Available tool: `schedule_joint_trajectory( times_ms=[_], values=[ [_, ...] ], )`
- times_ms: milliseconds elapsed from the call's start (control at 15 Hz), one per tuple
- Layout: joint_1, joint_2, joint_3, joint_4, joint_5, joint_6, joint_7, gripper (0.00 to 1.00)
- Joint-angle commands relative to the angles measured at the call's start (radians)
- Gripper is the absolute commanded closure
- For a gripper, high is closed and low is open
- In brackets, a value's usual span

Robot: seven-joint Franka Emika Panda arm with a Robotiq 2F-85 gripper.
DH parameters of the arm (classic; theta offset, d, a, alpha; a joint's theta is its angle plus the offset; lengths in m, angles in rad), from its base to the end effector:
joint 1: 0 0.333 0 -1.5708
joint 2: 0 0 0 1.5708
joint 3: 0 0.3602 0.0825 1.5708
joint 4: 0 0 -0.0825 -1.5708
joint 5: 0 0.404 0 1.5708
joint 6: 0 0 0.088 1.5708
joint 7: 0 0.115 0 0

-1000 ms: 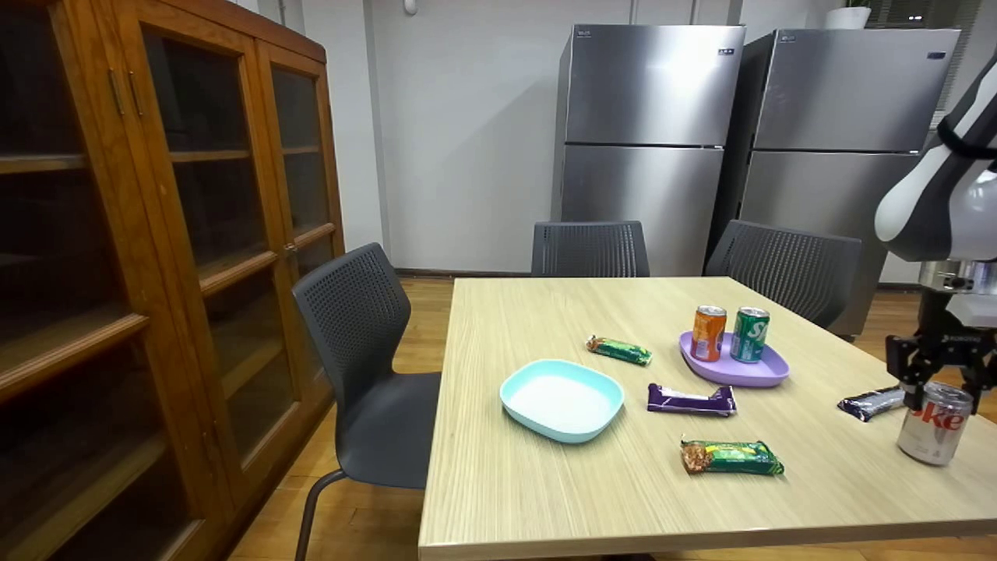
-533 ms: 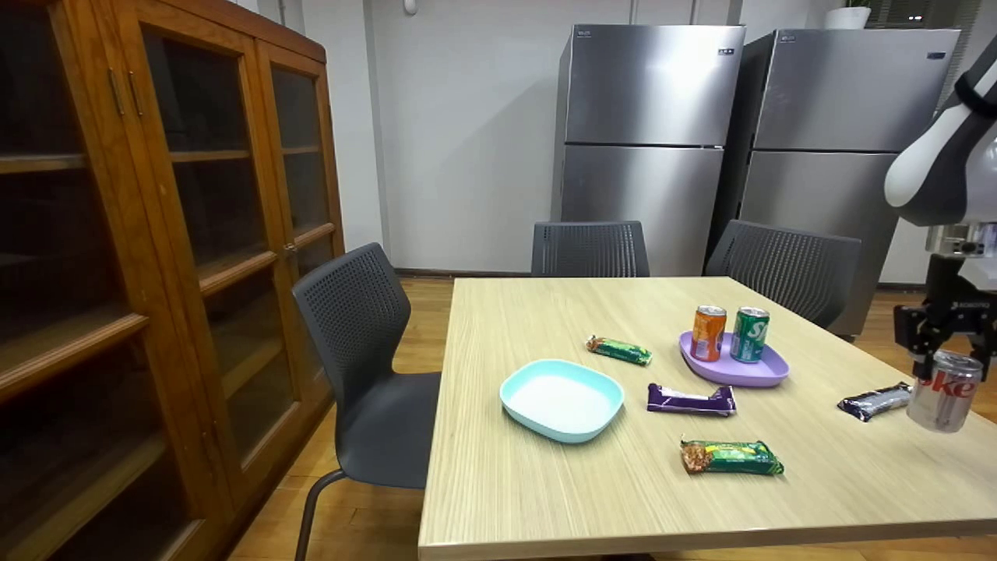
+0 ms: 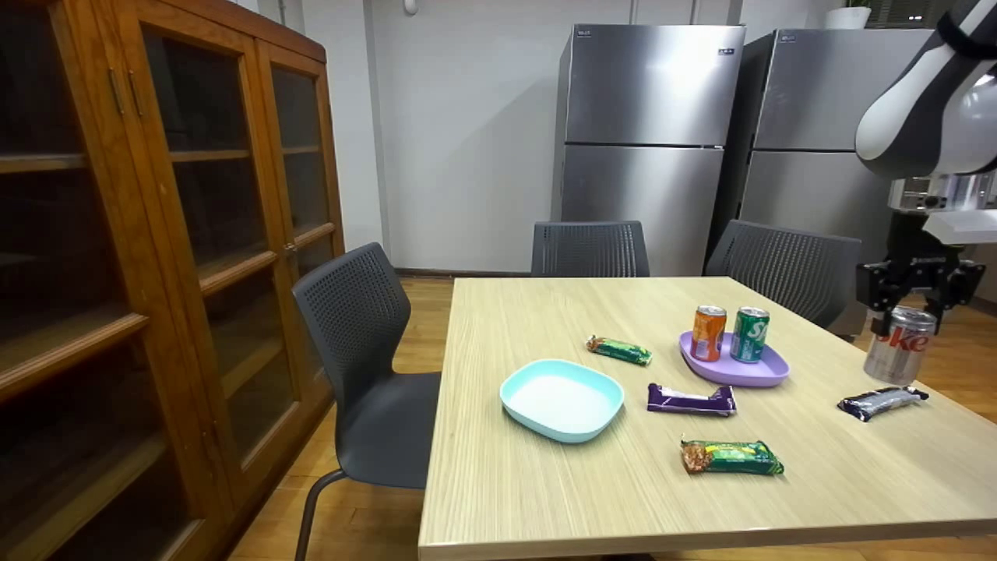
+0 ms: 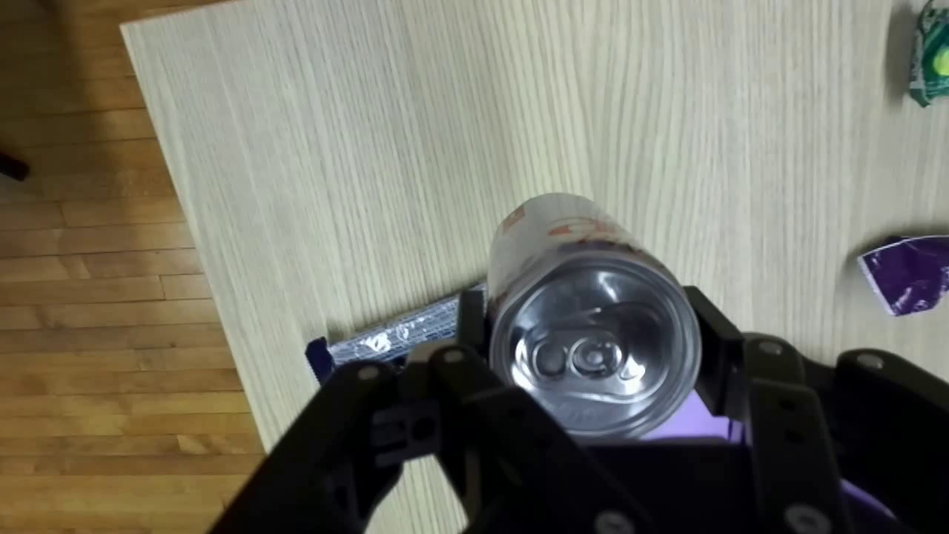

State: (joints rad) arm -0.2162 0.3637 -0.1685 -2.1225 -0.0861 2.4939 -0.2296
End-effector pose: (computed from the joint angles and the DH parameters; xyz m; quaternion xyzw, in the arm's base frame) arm 0.5626 -0.2254 0.2589 0.9977 -0.0377 -0.0117 0.0550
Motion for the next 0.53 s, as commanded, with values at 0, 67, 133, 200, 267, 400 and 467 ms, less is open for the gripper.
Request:
schedule_joint_trajectory(
  times_ms=[0, 67, 133, 200, 267, 400, 467],
  values=[
    [0.028, -0.031, 0.03, -0.003, -0.012, -0.021, -0.004, 0.61],
    [0.037, -0.021, 0.038, 0.008, -0.01, -0.02, -0.003, 0.61],
    [0.041, -0.01, 0.049, 0.021, -0.003, -0.022, -0.01, 0.61],
    [0.042, 0.001, 0.063, 0.034, 0.007, -0.023, -0.02, 0.61],
    [0.044, 0.017, 0.075, 0.054, 0.015, -0.031, -0.025, 0.61],
    [0.05, 0.047, 0.092, 0.089, 0.015, -0.032, -0.025, 0.61],
    [0.052, 0.063, 0.097, 0.109, 0.013, -0.032, -0.022, 0.61]
  ],
)
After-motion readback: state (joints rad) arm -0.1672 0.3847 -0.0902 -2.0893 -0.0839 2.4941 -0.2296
